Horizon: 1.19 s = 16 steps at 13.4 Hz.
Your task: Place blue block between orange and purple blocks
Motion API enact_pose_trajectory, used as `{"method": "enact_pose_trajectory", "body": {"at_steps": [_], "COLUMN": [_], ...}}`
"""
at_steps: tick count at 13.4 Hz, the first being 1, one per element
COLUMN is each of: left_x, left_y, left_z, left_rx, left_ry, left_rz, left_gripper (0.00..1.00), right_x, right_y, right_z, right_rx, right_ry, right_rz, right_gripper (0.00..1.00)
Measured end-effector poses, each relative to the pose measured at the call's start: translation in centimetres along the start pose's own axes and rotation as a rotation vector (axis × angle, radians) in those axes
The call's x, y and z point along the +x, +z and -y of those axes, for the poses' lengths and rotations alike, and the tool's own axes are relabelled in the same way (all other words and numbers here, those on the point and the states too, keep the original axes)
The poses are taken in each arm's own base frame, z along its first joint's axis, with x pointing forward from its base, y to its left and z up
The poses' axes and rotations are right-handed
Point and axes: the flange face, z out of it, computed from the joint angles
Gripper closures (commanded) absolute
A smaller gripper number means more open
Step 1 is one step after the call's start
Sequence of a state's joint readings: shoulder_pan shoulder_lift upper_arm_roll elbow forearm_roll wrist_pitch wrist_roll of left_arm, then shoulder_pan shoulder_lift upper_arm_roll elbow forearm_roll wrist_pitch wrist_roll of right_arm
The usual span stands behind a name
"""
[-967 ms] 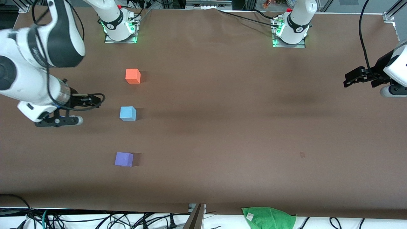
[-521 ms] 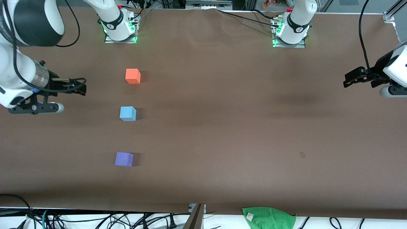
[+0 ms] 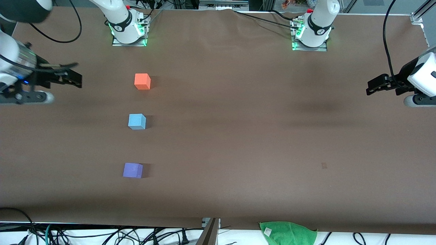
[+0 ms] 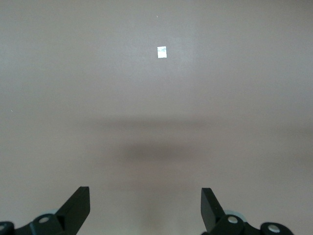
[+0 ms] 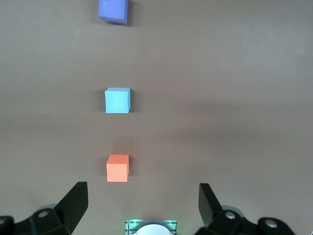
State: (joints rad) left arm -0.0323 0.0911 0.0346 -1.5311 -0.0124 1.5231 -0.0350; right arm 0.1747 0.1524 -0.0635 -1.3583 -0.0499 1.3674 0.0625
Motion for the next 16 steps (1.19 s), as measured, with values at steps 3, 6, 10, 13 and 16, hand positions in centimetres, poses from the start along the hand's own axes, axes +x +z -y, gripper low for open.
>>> {"method": "enact_pose_trajectory", "body": {"at_steps": [3,6,10,13,16], "left_x": [0.0,0.2,0.3,0.3,0.3], "left_y": [0.1,0.3,0.5,0.5,0.4], "left_z": [0.0,-0.1,-0.1,-0.2,-0.1], "left_rx": [0.000,0.001,0.001,0.001,0.001], "left_ry": [0.000,0.002,0.002,0.002,0.002], "left_rz": [0.001,0.006,0.007,0.007,0.007], "left_gripper": [0.00,0.00,0.00,0.00,0.00], "right_x": [-3.2,-4.1,-4.0,-3.8,-3.5], "right_y": [-2.3,-1.5,-0.8,-0.4,-0.1], "right_z": [-1.2,-0.6,-0.9,-1.0,-1.1], "right_rx": [0.010,0.010,0.013,0.013,0.013], "right_ry": [-0.012,-0.070,-0.069,-0.069,-0.070], "right_rz": [-0.024,-0.002,0.014,0.021,0.027], "right_gripper": [0.00,0.00,0.00,0.00,0.00]}}
